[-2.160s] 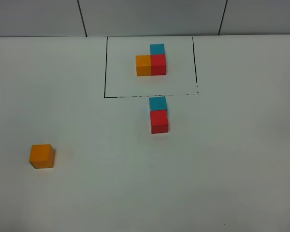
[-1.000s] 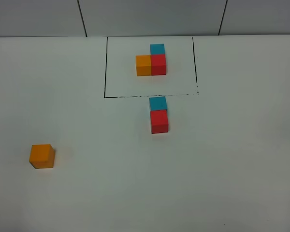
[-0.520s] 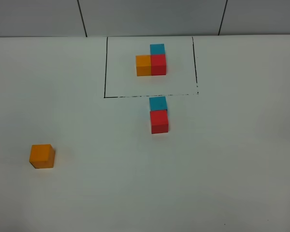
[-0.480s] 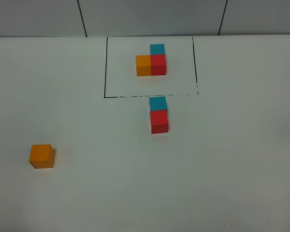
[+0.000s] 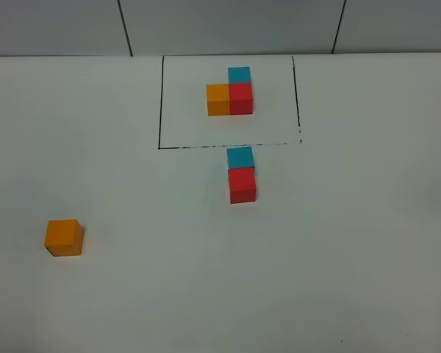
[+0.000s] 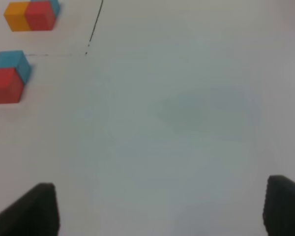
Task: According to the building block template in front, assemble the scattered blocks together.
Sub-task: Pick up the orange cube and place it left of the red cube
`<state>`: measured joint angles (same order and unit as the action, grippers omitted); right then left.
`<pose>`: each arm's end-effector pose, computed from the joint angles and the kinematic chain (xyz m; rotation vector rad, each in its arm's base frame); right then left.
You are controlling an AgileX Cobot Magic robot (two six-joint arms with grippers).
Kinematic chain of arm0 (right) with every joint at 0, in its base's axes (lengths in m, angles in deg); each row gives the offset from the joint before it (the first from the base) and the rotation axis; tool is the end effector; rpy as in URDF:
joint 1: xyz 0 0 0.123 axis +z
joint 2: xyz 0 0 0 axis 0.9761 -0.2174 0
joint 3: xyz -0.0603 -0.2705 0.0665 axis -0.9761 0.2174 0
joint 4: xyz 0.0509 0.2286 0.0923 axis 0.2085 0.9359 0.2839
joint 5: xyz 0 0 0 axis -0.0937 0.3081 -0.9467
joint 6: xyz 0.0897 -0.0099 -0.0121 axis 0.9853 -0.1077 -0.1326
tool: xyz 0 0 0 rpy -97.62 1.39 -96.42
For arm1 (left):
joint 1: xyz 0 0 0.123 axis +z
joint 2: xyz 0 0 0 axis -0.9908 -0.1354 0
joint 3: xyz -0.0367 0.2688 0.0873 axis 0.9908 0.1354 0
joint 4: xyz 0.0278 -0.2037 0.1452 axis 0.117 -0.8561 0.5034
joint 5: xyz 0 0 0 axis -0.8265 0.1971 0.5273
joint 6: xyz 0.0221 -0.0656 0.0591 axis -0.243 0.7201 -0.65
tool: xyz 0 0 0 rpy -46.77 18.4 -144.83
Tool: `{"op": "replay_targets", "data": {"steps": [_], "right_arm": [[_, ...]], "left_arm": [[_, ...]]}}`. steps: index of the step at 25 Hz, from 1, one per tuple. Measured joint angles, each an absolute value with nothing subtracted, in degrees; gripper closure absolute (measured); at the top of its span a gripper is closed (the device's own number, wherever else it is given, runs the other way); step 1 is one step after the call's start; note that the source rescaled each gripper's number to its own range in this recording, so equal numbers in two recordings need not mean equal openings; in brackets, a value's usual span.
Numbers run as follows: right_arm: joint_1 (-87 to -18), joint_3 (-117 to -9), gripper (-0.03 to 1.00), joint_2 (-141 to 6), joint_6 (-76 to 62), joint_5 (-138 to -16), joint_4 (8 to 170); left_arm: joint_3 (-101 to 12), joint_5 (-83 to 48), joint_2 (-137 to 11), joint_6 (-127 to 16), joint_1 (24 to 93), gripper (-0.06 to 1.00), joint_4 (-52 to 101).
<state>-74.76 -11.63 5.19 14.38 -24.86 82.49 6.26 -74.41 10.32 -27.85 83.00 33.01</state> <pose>-0.0043 0.0021 0.2775 -0.0754 2.0578 0.0471 -0.0064 -0.0064 0.2791 0.1025 2.0292 -0.0177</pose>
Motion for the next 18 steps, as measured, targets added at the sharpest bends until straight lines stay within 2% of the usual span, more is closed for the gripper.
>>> {"op": "replay_targets", "data": {"steps": [18], "right_arm": [[-74.8, -11.6, 0.28, 5.2, 14.4, -24.9, 82.5]], "left_arm": [[6.3, -74.4, 10.3, -29.0, 83.0, 0.23, 34.3]]}}
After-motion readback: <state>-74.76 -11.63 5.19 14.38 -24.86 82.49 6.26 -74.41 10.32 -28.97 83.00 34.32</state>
